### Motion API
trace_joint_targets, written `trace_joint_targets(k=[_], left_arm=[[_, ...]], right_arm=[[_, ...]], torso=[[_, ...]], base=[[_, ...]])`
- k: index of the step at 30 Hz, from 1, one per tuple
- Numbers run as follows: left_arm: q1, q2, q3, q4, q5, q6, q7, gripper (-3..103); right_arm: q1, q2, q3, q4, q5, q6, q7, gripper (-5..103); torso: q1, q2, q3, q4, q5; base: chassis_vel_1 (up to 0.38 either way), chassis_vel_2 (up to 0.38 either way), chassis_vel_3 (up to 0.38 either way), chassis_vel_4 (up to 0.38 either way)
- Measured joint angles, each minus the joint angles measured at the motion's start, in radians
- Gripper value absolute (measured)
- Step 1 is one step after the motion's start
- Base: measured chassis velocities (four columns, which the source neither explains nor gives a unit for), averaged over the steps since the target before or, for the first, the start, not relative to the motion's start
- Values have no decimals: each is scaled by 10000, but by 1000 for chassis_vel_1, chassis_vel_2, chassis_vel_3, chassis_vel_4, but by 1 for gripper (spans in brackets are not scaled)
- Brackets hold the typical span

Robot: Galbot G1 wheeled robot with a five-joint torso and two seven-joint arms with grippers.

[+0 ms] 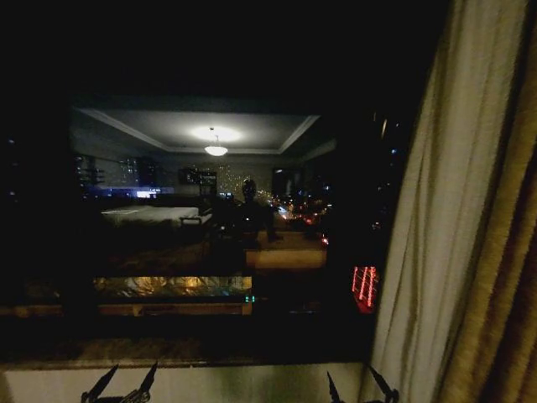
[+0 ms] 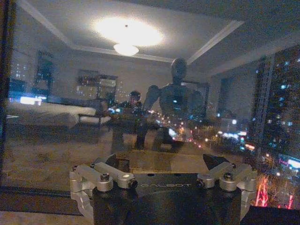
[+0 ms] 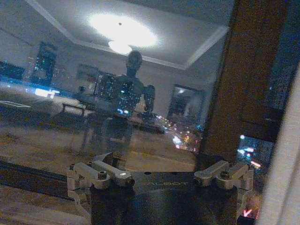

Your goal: Open the curtains by pulling them apart, changing their state from closed to fully open.

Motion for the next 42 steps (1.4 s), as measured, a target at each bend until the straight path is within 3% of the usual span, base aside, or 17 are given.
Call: trace_joint_targets(k=[10, 14, 21, 35, 42], left_arm=[[223, 175, -409, -28, -206, -149, 19, 100], [305, 333, -717, 34, -447, -213, 70, 100], [343, 357, -746, 87, -473, -254, 237, 100], [440, 531, -933, 264, -524, -392, 292, 100], [388, 476, -853, 275, -504, -401, 295, 100]], right_arm=[[168, 1, 393, -52, 466, -40, 76, 100], [363, 1, 1319, -57, 1870, -430, 389, 100], [462, 3, 2198, -115, 2974, -570, 412, 100], [343, 0, 2707, -244, 3295, -434, 187, 100], [313, 2, 2412, -130, 3049, -406, 133, 100]], torso=[[0, 1, 0, 0, -4], [0, 1, -1, 1, -2], [1, 1, -1, 0, -3], [0, 0, 0, 0, -3], [0, 1, -1, 0, -8]], base=[[190, 205, -199, -196], [224, 229, -220, -196], [165, 157, -149, -147], [105, 94, -106, -114], [263, 261, -265, -266]])
